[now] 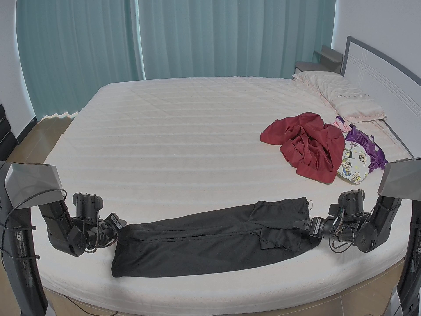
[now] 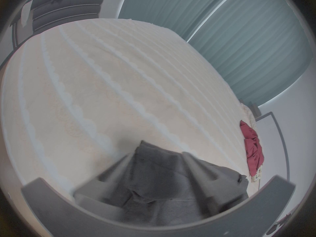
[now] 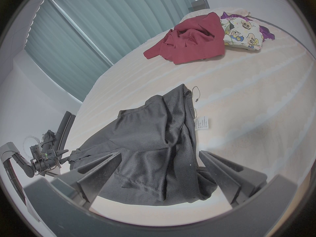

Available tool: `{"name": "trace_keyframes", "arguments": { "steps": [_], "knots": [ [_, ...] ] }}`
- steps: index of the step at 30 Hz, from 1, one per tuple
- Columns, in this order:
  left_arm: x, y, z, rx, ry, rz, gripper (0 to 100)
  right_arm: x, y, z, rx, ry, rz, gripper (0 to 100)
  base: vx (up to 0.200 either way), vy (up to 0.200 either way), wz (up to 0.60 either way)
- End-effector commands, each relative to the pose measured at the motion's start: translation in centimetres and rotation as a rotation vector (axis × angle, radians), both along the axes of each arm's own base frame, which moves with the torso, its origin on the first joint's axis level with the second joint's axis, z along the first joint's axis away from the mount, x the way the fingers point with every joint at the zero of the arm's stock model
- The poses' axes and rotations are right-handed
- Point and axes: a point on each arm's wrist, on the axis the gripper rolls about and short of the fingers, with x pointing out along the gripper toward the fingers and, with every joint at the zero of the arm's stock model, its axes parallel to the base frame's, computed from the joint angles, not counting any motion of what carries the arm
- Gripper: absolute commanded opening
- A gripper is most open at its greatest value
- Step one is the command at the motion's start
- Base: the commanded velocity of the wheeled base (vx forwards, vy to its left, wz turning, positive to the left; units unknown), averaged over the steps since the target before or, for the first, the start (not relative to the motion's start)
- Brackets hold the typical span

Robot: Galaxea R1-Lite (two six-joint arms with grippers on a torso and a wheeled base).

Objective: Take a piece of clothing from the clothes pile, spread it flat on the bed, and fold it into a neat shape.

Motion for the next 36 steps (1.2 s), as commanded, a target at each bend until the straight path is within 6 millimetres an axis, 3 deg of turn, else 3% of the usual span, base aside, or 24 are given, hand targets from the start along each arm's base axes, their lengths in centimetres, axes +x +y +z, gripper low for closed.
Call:
{"name": "trace_keyframes", "arguments": {
  "steps": [1,13,25,26,36],
  "knots": [
    [0.1,0.0,0.1,0.006,-0.005,0.005,0,0.0,0.0,0.3,0.003,-0.009,0.000,100,0.000,0.000,0.00],
    [0.1,0.3,0.5,0.016,-0.017,0.027,0,1.8,0.2,0.2,0.060,-0.020,-0.054,100,0.000,0.000,0.00],
    [0.2,0.3,0.3,0.018,-0.014,0.026,0,4.2,1.1,-3.0,0.050,-0.001,-0.050,100,0.000,0.000,0.00],
    [0.2,0.3,0.3,0.017,-0.016,0.024,0,4.4,1.1,-3.2,0.046,-0.005,-0.056,0,0.000,0.000,0.00],
    [0.3,0.8,0.7,0.019,-0.034,0.041,0,5.2,0.9,-2.3,0.073,-0.046,-0.111,0,0.000,0.000,0.00]
  ]
}}
